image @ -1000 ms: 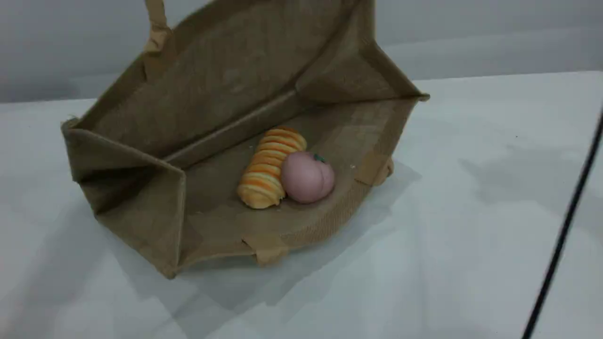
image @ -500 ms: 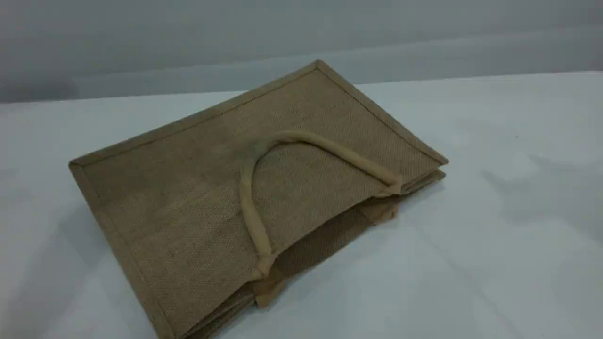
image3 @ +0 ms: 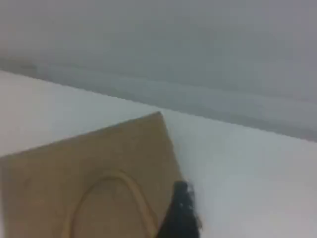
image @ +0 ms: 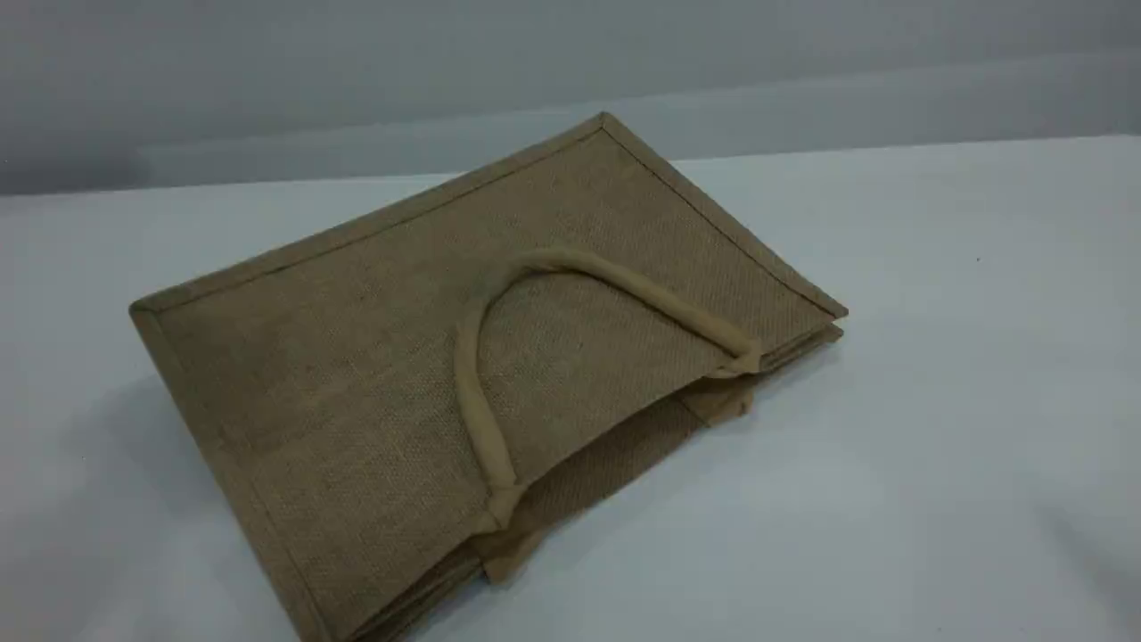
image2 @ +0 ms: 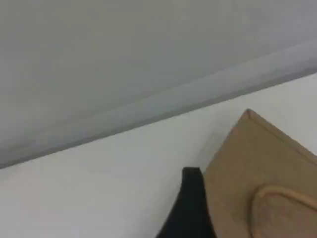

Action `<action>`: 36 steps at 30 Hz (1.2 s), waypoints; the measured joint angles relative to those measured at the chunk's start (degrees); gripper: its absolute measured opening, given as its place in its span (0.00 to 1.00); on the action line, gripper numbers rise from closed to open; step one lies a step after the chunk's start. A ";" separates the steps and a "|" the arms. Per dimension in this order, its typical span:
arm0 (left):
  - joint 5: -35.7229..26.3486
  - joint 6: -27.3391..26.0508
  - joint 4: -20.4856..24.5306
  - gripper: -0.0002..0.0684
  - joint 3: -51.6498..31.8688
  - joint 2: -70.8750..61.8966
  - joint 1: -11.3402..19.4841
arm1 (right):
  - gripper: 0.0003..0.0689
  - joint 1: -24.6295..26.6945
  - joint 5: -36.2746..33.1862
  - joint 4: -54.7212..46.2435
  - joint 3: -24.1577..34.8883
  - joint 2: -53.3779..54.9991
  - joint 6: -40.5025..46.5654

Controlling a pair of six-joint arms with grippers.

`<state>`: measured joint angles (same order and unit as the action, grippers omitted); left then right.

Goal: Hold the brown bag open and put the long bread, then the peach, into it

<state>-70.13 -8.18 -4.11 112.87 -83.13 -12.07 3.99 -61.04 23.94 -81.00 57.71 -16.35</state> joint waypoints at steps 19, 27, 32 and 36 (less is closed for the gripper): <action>0.08 -0.27 -0.45 0.82 -46.89 56.41 0.00 | 0.84 -1.88 -9.07 -1.49 6.23 -36.09 2.82; 0.02 -0.24 -0.39 0.82 -62.22 80.29 0.00 | 0.84 -1.88 -8.96 -3.13 21.18 -47.66 2.82; 0.13 -0.13 -0.35 0.82 -68.06 83.17 0.00 | 0.84 -1.88 -8.90 -6.81 31.82 -52.51 2.82; 0.15 -0.13 -0.32 0.82 -72.92 83.13 0.00 | 0.83 -1.88 -6.73 -10.46 39.95 -53.06 2.65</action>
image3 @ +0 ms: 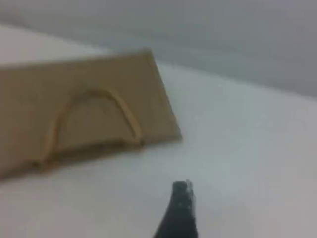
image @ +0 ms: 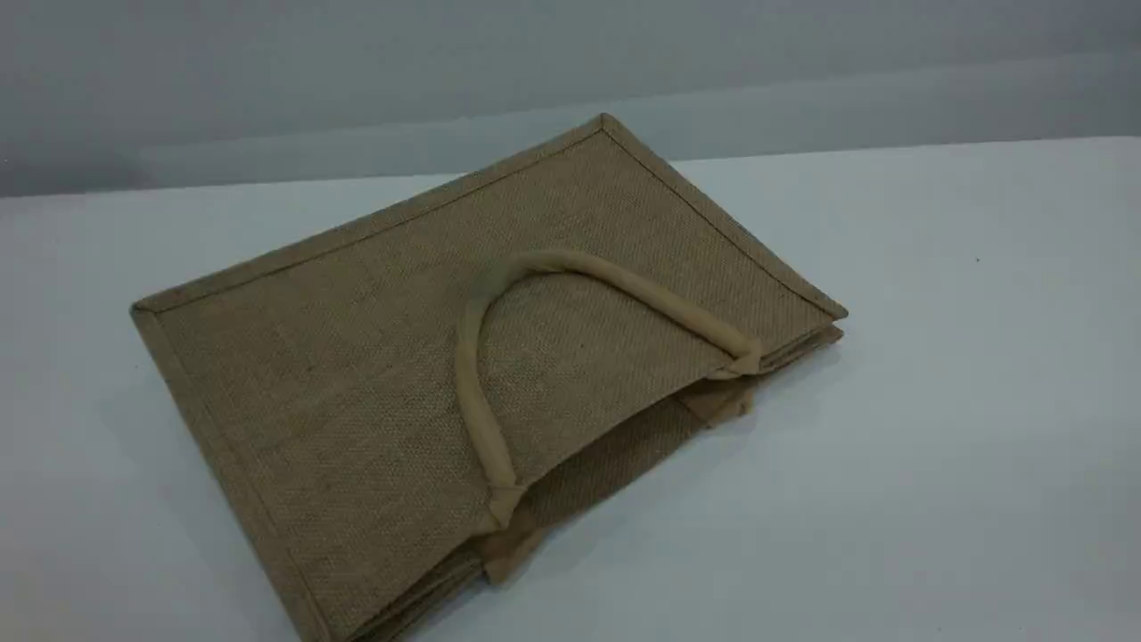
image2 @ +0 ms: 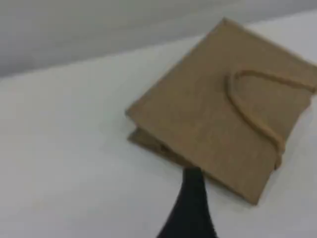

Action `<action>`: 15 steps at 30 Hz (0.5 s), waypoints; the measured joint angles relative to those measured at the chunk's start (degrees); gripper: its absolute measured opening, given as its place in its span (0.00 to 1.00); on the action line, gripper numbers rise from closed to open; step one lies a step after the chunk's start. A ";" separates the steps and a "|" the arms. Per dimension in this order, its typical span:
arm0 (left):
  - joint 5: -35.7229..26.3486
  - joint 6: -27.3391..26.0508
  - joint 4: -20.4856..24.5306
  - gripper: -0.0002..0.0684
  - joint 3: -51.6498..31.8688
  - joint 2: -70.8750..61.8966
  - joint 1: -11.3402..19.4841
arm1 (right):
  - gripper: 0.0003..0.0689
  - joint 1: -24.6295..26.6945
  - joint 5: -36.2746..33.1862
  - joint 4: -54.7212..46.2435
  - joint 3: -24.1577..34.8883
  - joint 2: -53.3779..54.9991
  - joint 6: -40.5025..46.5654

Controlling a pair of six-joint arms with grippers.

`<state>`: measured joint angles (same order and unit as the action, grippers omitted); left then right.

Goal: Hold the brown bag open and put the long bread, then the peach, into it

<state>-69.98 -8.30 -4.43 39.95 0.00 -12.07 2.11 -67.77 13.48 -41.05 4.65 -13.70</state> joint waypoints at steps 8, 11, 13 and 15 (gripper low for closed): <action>0.14 1.70 0.00 0.82 -8.08 0.00 0.00 | 0.83 0.00 4.23 -0.52 11.04 0.00 0.13; 0.15 2.42 0.00 0.82 -8.50 0.00 0.00 | 0.83 0.00 5.42 -1.37 10.99 0.00 0.13; 0.38 3.17 0.21 0.82 -8.50 0.00 0.00 | 0.83 0.00 4.82 -2.12 10.99 0.00 0.13; 0.94 3.28 0.56 0.82 -8.50 0.00 0.00 | 0.83 -1.01 4.75 -2.07 10.99 -0.07 0.13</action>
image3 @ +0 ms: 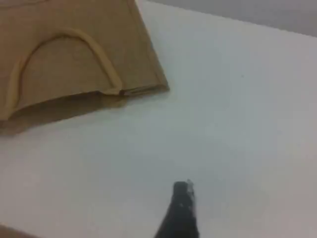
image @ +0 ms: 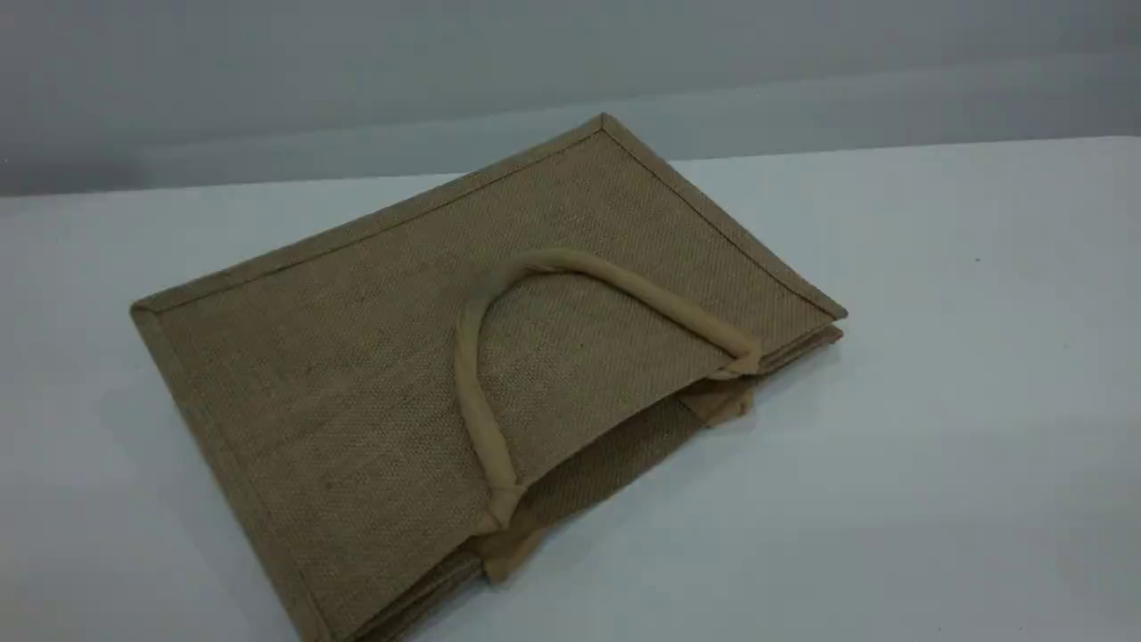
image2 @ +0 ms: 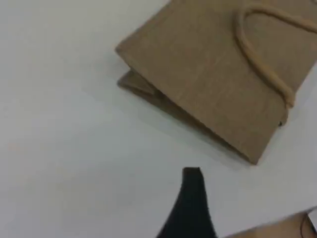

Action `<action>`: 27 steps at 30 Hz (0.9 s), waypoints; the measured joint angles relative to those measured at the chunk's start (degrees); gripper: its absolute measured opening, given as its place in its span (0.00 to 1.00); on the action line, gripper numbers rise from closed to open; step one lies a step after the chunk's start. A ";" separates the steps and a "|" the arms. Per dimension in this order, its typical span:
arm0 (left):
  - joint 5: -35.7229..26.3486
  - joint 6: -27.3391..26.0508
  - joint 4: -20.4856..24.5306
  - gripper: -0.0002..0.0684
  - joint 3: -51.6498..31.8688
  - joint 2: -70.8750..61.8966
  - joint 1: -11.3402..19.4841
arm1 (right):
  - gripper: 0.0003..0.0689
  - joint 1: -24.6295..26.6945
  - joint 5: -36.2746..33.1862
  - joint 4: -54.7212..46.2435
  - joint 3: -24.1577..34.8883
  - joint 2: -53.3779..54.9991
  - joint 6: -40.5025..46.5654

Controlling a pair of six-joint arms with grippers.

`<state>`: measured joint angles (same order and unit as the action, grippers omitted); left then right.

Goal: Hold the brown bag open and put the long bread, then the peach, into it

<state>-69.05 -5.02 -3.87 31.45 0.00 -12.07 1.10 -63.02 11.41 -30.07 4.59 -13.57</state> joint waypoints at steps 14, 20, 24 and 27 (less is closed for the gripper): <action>3.66 8.81 8.38 0.82 0.05 0.00 0.00 | 0.83 -0.64 -0.13 0.20 0.00 -2.88 0.00; 6.74 8.80 8.10 0.82 -2.69 0.00 0.00 | 0.83 -0.64 -0.20 0.20 0.00 -2.88 0.04; 7.44 8.80 8.03 0.82 -2.69 0.00 0.00 | 0.83 -0.64 -0.20 0.31 0.00 -2.88 0.04; 7.44 8.80 8.03 0.82 -2.69 0.00 0.00 | 0.83 -0.64 -0.20 0.50 0.00 -2.88 0.04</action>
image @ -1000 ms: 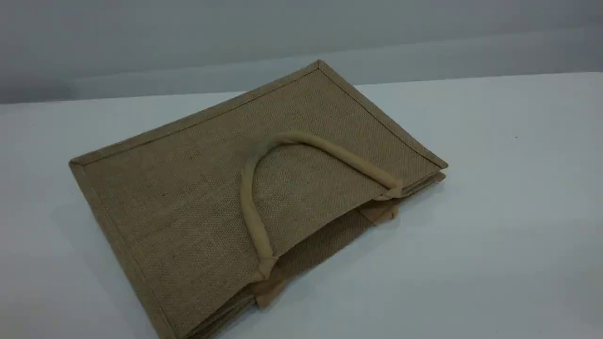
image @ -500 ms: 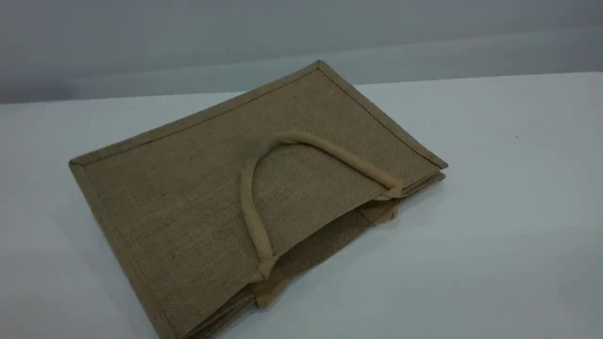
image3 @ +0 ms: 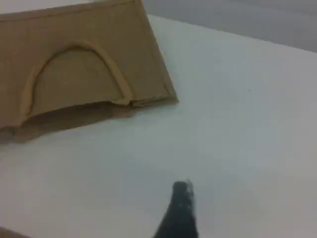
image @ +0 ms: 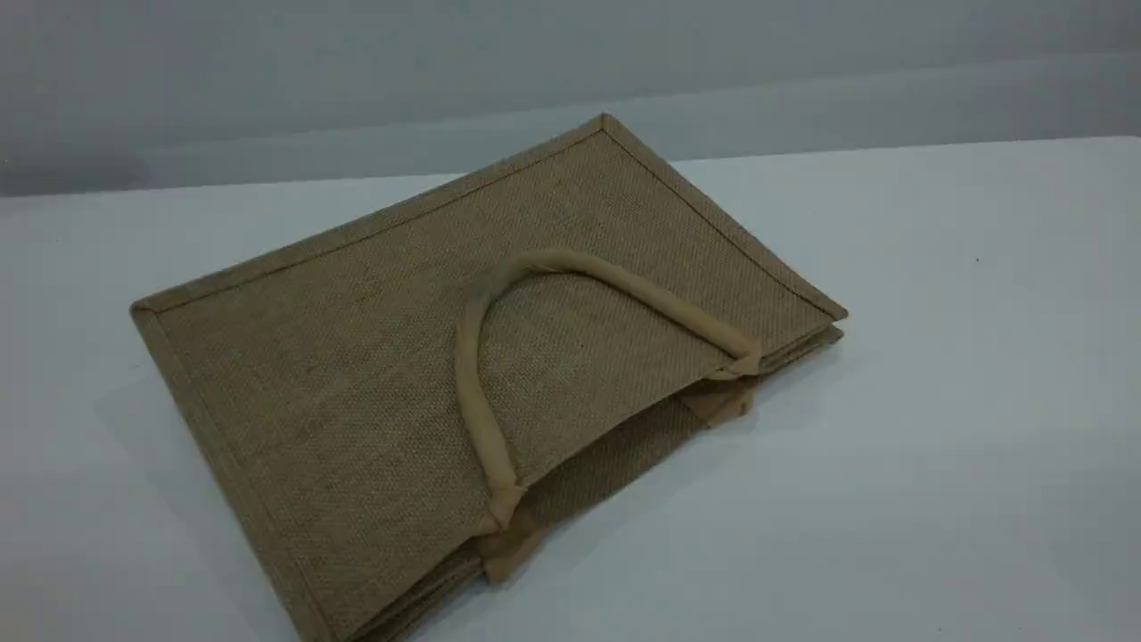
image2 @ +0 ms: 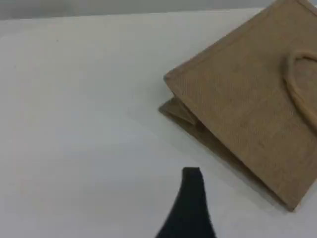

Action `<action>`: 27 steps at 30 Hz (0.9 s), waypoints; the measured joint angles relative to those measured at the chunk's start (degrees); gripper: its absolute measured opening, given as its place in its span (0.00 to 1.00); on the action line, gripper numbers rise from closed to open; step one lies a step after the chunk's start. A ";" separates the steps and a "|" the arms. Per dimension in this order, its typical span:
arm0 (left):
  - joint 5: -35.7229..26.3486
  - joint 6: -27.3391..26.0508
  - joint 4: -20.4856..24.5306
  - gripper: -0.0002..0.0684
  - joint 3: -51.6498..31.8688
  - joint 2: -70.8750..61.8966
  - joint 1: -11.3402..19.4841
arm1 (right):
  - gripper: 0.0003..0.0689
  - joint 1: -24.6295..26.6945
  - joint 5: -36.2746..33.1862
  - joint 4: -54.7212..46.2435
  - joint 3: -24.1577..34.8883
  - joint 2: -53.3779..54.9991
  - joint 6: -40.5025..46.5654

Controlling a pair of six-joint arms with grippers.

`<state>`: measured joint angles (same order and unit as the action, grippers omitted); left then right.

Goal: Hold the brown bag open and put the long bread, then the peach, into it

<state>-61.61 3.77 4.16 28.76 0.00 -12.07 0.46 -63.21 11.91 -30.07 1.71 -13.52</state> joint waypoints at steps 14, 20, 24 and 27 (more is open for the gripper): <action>-0.24 0.00 0.06 0.82 0.00 0.00 0.00 | 0.81 0.00 0.00 -0.05 0.00 0.00 -0.02; -0.24 0.00 0.06 0.82 0.00 0.00 0.33 | 0.81 0.00 0.00 -0.05 0.00 0.00 -0.02; -0.24 -0.12 0.06 0.82 0.05 0.00 4.86 | 0.81 -0.03 0.00 0.87 0.00 0.00 -0.02; -0.24 -0.20 0.06 0.82 0.05 0.00 9.07 | 0.81 -1.30 0.00 1.03 0.00 0.00 -0.02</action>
<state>-61.85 3.58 4.22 28.81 0.00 -3.00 -0.84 -63.21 12.94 -30.07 1.71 -13.54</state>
